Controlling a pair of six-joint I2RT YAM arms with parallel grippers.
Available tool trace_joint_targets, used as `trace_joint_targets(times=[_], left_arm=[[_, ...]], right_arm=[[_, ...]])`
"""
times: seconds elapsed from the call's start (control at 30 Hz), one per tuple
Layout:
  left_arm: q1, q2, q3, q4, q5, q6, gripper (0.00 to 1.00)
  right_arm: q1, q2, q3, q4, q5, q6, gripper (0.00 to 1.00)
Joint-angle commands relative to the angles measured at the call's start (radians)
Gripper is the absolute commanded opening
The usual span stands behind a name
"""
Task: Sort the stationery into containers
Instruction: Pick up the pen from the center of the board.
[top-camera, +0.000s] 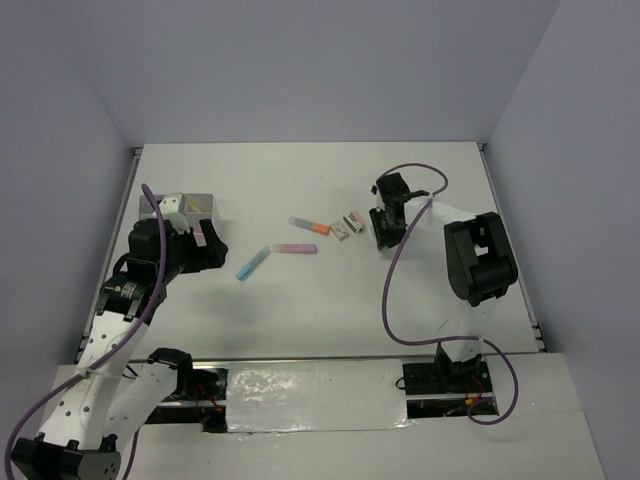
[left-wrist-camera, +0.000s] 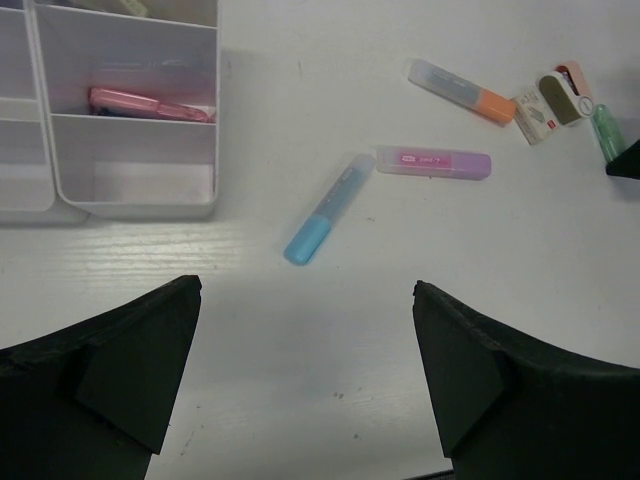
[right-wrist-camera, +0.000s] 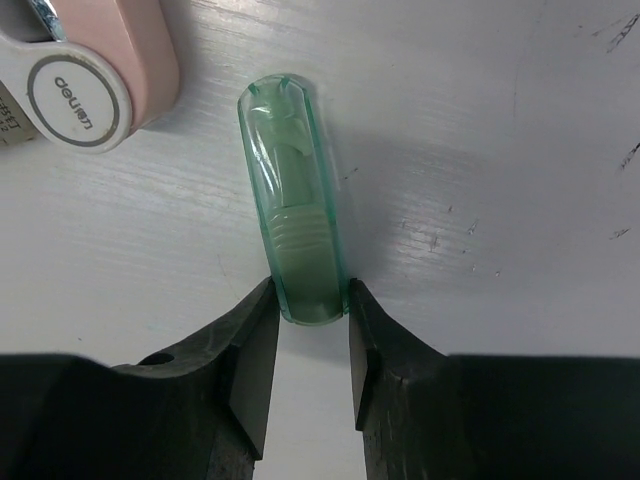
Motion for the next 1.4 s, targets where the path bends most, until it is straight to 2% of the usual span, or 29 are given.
trace_joint_targets(times=[0.0, 0.1, 0.17, 0.27, 0.3, 0.37, 0.4, 0.5, 0.57, 0.7, 0.8, 1.0, 1.1, 1.17, 1.2, 1.23, 1.27, 1.3, 1.33, 1.37], left_arm=[[-0.005, 0.008, 0.031, 0.059, 0.100, 0.004, 0.99], [-0.003, 0.021, 0.029, 0.122, 0.212, -0.061, 0.99], [-0.003, 0.027, 0.002, 0.205, 0.368, -0.181, 0.99], [-0.018, 0.034, -0.042, 0.428, 0.462, -0.403, 0.99], [-0.046, 0.037, -0.052, 0.523, 0.456, -0.502, 0.99], [-0.092, 0.058, -0.053, 0.587, 0.377, -0.575, 0.99], [-0.156, 0.069, -0.044, 0.604, 0.338, -0.617, 0.99], [-0.282, 0.141, 0.032, 0.569, 0.176, -0.632, 0.99], [-0.328, 0.198, 0.075, 0.558, 0.145, -0.646, 0.99], [-0.350, 0.250, 0.103, 0.529, 0.112, -0.658, 0.96], [-0.351, 0.267, 0.095, 0.532, 0.108, -0.665, 0.88], [-0.354, 0.302, 0.092, 0.524, 0.138, -0.668, 0.60], [-0.359, 0.333, 0.106, 0.513, 0.164, -0.662, 0.52], [-0.365, 0.343, 0.117, 0.509, 0.172, -0.655, 0.40], [-0.367, 0.348, 0.129, 0.497, 0.172, -0.649, 0.27], [-0.368, 0.350, 0.137, 0.487, 0.166, -0.639, 0.18], [-0.370, 0.353, 0.154, 0.465, 0.160, -0.629, 0.04], [-0.370, 0.353, 0.166, 0.446, 0.152, -0.616, 0.00], [-0.370, 0.353, 0.180, 0.423, 0.116, -0.587, 0.00], [-0.370, 0.351, 0.193, 0.397, 0.091, -0.568, 0.00]], right_arm=[[0.012, -0.051, -0.037, 0.021, -0.076, 0.065, 0.00], [0.023, -0.178, -0.100, 0.062, -0.080, 0.128, 0.00], [0.066, -0.302, -0.149, 0.085, -0.071, 0.168, 0.00], [0.161, -0.474, -0.224, 0.177, -0.070, 0.243, 0.00], [0.231, -0.509, -0.237, 0.220, -0.063, 0.278, 0.00], [0.294, -0.592, -0.277, 0.284, -0.085, 0.330, 0.00], [0.360, -0.617, -0.291, 0.361, -0.105, 0.370, 0.00], [0.500, -0.668, -0.295, 0.441, -0.041, 0.427, 0.00], [0.543, -0.677, -0.280, 0.490, -0.013, 0.432, 0.00], [0.608, -0.671, -0.249, 0.516, -0.013, 0.406, 0.00], [0.652, -0.657, -0.205, 0.515, 0.019, 0.380, 0.00], [0.684, -0.602, -0.134, 0.472, 0.087, 0.351, 0.00], [0.687, -0.554, -0.094, 0.418, 0.131, 0.344, 0.00], [0.687, -0.528, -0.052, 0.379, 0.150, 0.335, 0.00], [0.687, -0.501, -0.023, 0.365, 0.170, 0.335, 0.00], [0.687, -0.490, -0.012, 0.351, 0.174, 0.329, 0.00], [0.686, -0.473, 0.004, 0.346, 0.179, 0.328, 0.00], [0.687, -0.468, 0.008, 0.340, 0.180, 0.326, 0.00], [0.686, -0.465, 0.011, 0.340, 0.176, 0.324, 0.03], [0.686, -0.471, 0.008, 0.340, 0.174, 0.324, 0.18]])
